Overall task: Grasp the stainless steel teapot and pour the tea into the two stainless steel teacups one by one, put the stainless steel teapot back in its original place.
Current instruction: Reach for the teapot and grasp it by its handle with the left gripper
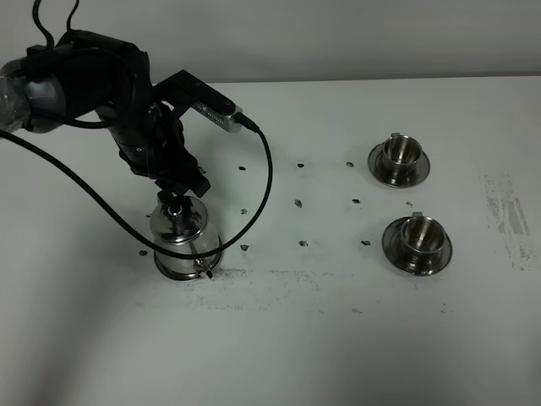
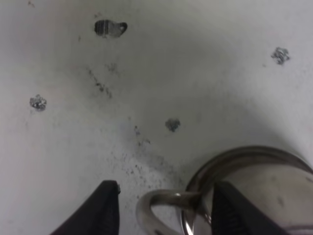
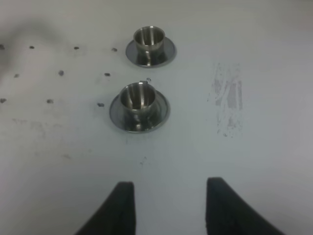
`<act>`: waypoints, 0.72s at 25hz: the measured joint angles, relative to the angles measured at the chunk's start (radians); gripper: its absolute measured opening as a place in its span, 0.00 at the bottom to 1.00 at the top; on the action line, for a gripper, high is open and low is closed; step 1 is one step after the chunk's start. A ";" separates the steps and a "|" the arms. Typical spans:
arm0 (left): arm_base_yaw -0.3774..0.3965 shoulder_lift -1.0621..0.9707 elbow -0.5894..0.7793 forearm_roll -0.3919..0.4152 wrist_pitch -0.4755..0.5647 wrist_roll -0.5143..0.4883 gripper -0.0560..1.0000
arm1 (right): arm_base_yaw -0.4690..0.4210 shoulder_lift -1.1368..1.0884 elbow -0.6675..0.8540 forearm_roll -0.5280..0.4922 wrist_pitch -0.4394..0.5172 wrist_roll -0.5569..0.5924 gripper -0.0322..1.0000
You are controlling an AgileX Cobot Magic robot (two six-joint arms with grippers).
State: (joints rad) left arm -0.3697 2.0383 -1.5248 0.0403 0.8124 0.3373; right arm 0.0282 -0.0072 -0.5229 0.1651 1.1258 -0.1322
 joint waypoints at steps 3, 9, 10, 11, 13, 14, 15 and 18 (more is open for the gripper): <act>0.012 -0.007 0.000 0.012 0.024 0.015 0.46 | 0.000 0.000 0.000 0.000 0.000 0.000 0.35; 0.032 -0.009 0.000 0.037 0.067 0.037 0.46 | 0.000 0.000 0.000 0.000 0.000 0.000 0.35; 0.036 -0.009 0.000 0.043 0.072 0.038 0.46 | 0.000 0.000 0.000 0.000 0.000 0.000 0.35; 0.038 -0.009 0.000 0.047 0.079 0.038 0.46 | 0.000 0.000 0.000 0.000 0.000 0.000 0.35; 0.045 -0.009 0.000 0.051 0.099 0.054 0.46 | 0.000 0.000 0.000 0.000 0.000 0.000 0.35; 0.050 -0.010 0.000 0.051 0.110 0.068 0.46 | 0.000 0.000 0.000 0.000 0.000 0.000 0.35; 0.054 -0.012 0.000 0.051 0.121 0.083 0.46 | 0.000 0.000 0.000 0.000 0.000 0.000 0.35; 0.064 -0.036 0.000 0.056 0.131 0.105 0.46 | 0.000 0.000 0.000 0.000 0.000 0.000 0.35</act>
State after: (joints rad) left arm -0.3059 2.0023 -1.5248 0.0963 0.9432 0.4422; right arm 0.0282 -0.0072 -0.5229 0.1651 1.1258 -0.1322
